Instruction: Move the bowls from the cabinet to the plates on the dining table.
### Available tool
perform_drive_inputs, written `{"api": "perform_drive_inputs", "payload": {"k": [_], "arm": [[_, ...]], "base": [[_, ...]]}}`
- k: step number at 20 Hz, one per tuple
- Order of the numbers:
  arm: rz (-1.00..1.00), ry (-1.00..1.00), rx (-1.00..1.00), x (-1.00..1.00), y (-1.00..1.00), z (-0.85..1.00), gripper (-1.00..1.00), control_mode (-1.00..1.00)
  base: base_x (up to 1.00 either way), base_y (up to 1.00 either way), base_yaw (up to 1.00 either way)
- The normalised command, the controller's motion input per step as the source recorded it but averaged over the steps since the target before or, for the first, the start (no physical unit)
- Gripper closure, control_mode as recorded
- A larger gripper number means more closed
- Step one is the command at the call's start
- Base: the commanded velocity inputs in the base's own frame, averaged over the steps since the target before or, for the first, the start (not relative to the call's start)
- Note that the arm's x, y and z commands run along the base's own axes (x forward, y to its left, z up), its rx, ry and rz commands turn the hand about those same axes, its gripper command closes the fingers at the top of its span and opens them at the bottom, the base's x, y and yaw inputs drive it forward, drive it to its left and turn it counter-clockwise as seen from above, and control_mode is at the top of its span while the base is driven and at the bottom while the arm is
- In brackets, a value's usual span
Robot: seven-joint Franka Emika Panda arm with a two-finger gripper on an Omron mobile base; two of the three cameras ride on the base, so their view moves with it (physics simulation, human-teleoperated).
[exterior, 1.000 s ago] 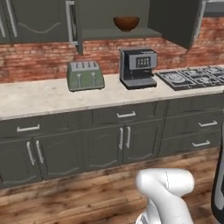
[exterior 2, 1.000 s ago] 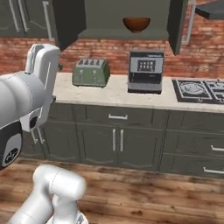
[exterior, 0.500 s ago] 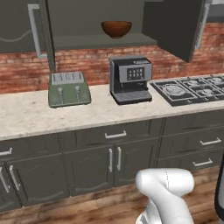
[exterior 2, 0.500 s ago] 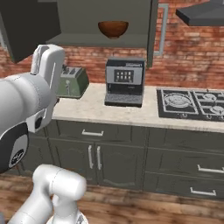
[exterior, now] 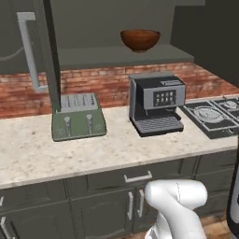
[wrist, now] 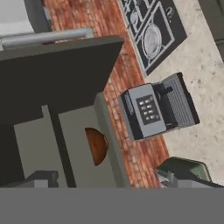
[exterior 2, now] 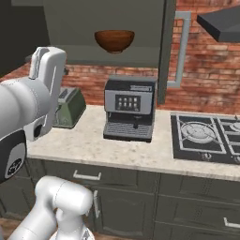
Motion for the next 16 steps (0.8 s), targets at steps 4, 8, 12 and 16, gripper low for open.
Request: {"api": "perform_drive_inputs", "payload": {"k": [4,8,12,16], "arm": [[0.0,0.0,0.0,0.0,0.0,0.0,-1.0,1.0],[0.0,0.0,0.0,0.0,0.0,0.0,-1.0,1.0],[0.0,0.0,0.0,0.0,0.0,0.0,-1.0,1.0],[0.0,0.0,0.0,0.0,0.0,0.0,-1.0,1.0]], "base": [[0.92,-0.14,0.0],[1.0,0.0,0.01],[1.0,0.0,0.05],[1.0,0.0,0.06]]}}
